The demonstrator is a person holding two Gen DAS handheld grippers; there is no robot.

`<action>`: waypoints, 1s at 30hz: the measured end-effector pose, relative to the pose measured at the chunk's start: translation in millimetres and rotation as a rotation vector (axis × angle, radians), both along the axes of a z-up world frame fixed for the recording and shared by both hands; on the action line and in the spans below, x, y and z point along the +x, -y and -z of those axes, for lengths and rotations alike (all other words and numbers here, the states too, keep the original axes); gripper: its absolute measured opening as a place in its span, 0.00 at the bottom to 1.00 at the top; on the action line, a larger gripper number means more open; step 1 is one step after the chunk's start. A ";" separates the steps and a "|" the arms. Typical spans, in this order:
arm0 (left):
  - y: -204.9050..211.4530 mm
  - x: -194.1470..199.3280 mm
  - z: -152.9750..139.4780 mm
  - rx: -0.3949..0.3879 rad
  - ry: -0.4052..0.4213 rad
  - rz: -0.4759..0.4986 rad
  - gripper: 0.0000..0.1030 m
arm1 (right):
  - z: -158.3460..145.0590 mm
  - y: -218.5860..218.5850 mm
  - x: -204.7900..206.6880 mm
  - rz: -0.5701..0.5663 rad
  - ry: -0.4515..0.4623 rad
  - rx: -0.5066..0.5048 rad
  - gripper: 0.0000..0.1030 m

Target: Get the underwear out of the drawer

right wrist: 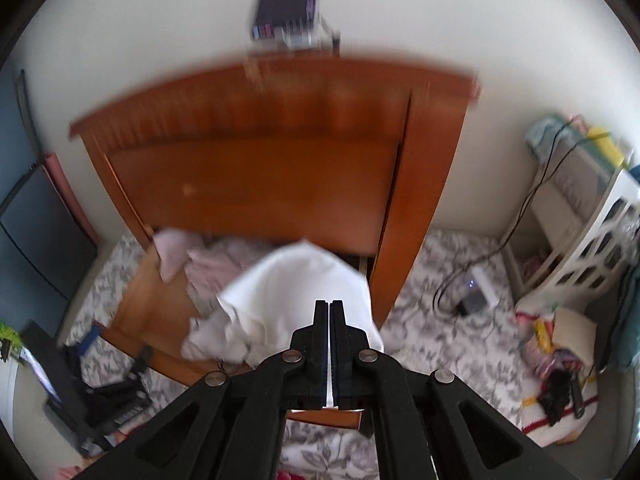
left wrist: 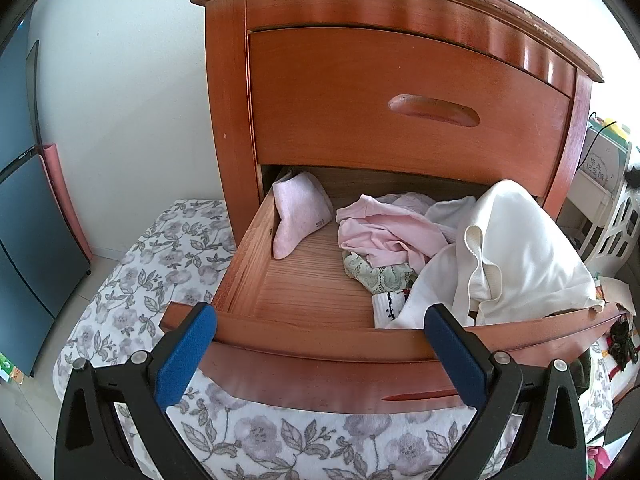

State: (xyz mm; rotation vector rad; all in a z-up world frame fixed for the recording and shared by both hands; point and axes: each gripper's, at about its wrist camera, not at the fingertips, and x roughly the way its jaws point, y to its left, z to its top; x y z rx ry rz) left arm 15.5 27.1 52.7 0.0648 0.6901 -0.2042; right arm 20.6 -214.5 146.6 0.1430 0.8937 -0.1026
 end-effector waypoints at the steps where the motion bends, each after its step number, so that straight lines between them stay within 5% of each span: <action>1: 0.0 -0.2 -0.1 0.000 0.000 0.000 1.00 | 9.7 0.6 2.4 -0.001 -0.021 0.005 0.01; 8: -0.1 0.1 0.1 0.000 0.000 0.000 1.00 | 76.2 15.7 19.5 0.030 -0.154 0.044 0.02; 13: -0.2 0.4 0.3 0.000 0.000 0.000 1.00 | 108.9 34.0 24.5 0.079 -0.212 0.101 0.13; 15: -0.3 0.4 0.2 0.000 0.000 0.000 1.00 | 117.2 39.3 26.1 0.089 -0.222 0.123 0.16; 19: -0.2 0.4 0.1 0.000 0.000 0.000 1.00 | 126.7 45.1 27.0 0.106 -0.227 0.159 0.46; 30: -0.1 0.2 0.2 0.000 0.001 0.000 1.00 | 144.6 51.2 25.4 0.119 -0.253 0.193 0.52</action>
